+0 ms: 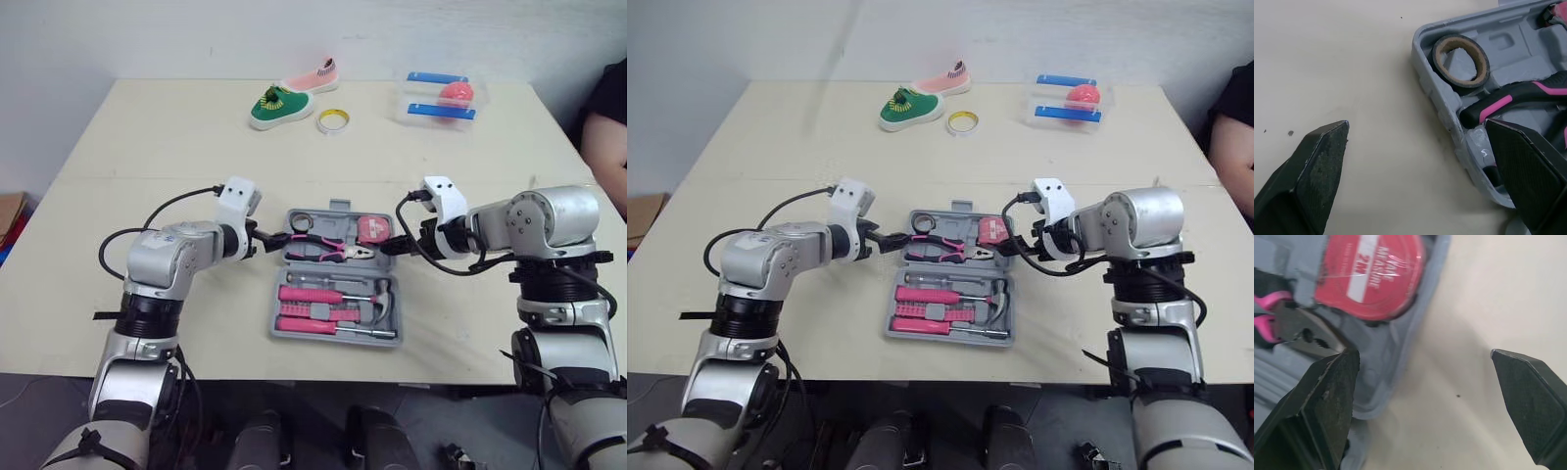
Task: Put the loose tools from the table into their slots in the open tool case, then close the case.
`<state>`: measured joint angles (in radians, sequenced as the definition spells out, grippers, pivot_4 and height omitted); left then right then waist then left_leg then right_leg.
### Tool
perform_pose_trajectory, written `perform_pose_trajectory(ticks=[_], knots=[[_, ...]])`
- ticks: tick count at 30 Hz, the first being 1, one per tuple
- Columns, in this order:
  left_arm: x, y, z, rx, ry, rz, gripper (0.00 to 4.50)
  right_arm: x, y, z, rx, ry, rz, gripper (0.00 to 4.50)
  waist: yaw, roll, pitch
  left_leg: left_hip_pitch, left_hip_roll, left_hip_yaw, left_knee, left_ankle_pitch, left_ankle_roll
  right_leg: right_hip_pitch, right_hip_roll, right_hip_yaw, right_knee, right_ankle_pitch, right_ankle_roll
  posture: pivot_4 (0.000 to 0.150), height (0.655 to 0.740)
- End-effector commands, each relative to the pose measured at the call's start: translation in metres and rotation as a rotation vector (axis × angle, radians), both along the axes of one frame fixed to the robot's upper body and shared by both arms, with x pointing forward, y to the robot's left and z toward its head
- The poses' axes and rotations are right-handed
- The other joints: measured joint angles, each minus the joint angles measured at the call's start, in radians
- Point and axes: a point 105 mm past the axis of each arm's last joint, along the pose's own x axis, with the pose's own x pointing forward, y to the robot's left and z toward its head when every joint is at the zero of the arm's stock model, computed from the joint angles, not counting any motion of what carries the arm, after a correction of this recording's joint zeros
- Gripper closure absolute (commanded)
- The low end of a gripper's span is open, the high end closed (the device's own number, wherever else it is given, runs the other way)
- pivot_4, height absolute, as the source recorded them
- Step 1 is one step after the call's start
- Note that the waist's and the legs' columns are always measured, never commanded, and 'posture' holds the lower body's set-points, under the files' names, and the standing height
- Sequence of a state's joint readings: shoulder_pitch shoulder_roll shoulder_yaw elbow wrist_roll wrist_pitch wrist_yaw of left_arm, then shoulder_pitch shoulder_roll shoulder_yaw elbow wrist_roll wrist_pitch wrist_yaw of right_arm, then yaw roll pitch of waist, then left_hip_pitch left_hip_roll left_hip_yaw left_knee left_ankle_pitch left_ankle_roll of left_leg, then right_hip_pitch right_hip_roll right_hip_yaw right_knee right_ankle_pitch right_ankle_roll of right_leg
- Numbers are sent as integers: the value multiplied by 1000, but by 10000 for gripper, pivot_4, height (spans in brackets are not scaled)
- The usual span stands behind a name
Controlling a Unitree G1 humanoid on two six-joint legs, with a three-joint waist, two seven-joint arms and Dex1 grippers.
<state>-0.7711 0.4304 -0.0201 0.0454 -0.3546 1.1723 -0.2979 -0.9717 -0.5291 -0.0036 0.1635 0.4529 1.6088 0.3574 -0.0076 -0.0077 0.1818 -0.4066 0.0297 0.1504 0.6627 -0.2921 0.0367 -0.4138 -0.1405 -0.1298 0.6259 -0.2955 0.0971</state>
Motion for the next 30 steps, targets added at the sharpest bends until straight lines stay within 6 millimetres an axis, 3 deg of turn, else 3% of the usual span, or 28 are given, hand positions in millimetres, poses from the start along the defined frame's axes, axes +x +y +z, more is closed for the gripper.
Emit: perform_pose_trajectory(ticks=[1, 14, 21, 24, 25, 30], knots=[[4, 0, 4, 11, -20, 10, 210, 6, 0, 7, -17, -32, -23, 0, -2, 0, 0, 0, 0, 0, 0, 0, 0, 0, 0, 0, 0, 0, 0, 1500, 7400], [2, -19, -13, 16, 64, -25, 210, 7, 9, -5, 4, 4, -30, 0, -6, 0, 0, 0, 0, 0, 0, 2, -1, 0, 0, 0, 2, 0, 0, 1500, 7400], [4, -9, -17, 42, 59, 14, 210, 3, 15, -14, 13, 34, -15, 0, -15, 0, 0, 1, 0, -1, 0, 2, -1, 0, 1, 0, 2, 0, 0, 1500, 7400], [4, -10, -17, 30, 58, 18, 0, 2, 16, -17, 26, 45, -22, 8313, -18, 0, 0, 1, 0, -1, 0, 2, -1, 0, 0, 0, 2, 0, 0, 1500, 7400], [3, -11, -17, 26, 59, 15, 0, 2, 17, -18, 39, 52, -21, 13116, -19, 0, 0, 1, 0, -1, 0, 2, -1, 0, 0, 0, 2, 0, 0, 1500, 7400], [-2, -25, -14, -12, 36, -38, 21010, 7, 25, -10, 136, 26, -52, 37061, -18, 0, 0, 1, 0, -1, 0, 2, -1, 0, 0, 0, 2, 0, 0, 1500, 7400]])
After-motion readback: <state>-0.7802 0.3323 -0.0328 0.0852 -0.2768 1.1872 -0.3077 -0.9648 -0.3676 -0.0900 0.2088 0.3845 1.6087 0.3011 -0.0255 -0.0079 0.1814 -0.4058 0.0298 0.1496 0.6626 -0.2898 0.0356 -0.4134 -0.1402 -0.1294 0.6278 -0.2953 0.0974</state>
